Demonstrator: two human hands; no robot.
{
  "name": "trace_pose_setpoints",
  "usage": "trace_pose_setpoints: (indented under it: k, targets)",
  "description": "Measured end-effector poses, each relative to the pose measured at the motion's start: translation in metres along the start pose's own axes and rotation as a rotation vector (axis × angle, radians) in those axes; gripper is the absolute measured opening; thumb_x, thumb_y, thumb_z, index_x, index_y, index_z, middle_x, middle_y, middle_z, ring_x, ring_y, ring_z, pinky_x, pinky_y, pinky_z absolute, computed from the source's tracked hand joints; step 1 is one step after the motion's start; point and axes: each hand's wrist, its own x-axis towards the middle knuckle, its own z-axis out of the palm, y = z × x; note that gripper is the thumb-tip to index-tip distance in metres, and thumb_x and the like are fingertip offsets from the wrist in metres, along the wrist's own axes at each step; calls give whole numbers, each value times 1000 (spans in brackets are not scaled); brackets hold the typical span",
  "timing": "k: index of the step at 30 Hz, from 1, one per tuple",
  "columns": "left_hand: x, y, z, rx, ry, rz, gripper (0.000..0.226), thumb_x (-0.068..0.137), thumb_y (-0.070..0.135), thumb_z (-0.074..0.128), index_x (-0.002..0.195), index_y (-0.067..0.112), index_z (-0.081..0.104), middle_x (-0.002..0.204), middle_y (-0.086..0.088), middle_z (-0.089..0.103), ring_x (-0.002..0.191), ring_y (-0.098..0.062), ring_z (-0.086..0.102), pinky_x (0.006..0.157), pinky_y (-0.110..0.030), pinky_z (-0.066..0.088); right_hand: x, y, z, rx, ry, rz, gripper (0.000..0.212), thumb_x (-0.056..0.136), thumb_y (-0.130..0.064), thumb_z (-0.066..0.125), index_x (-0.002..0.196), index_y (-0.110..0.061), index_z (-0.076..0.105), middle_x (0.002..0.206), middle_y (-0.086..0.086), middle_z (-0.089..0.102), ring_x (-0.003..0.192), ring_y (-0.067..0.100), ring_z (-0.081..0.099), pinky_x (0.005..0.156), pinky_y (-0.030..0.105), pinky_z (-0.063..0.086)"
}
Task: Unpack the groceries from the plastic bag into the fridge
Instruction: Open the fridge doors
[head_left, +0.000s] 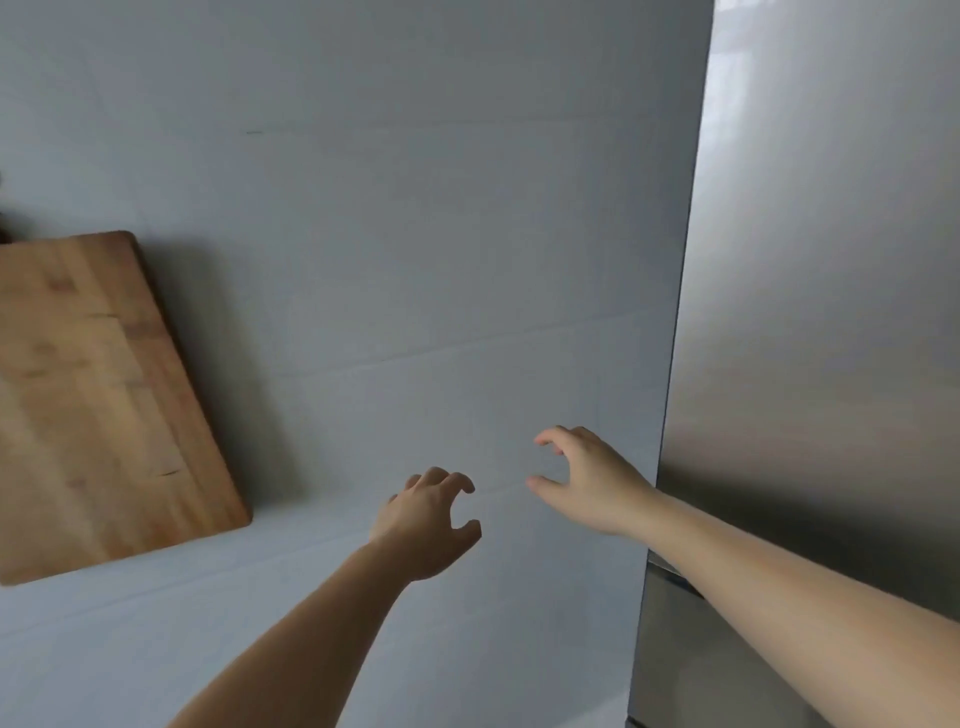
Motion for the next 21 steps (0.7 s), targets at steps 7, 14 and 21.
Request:
trace_pose_setpoints:
  k: [7,14,21]
  targets:
    - [94,28,24,-202,-94,306,48,89,44,56,134,32,46,139,7,45,128,-17,42,99,-35,42,19,-18,-36,-184,94,55,56,89,-49,55,139,-29,38,141,-7,40,130,13,42,102,36,43]
    - [111,106,25,-779,-406,704,46,86,36,68,127,25,53,117,11,54,108,-5,52,84,-18,39,29,-52,-94,-964,42,-7,44,90,-44,49,129,-24,46,119,-1,52,111,22,52,87,39,45]
    - [90,145,40,-1117,-296,772,24,83,36,71,102,23,62,89,11,66,81,-1,60,74,-19,49,28,-72,-138,-1619,-186,163,32,92,-38,43,91,-16,66,95,7,69,92,27,65,78,36,38]
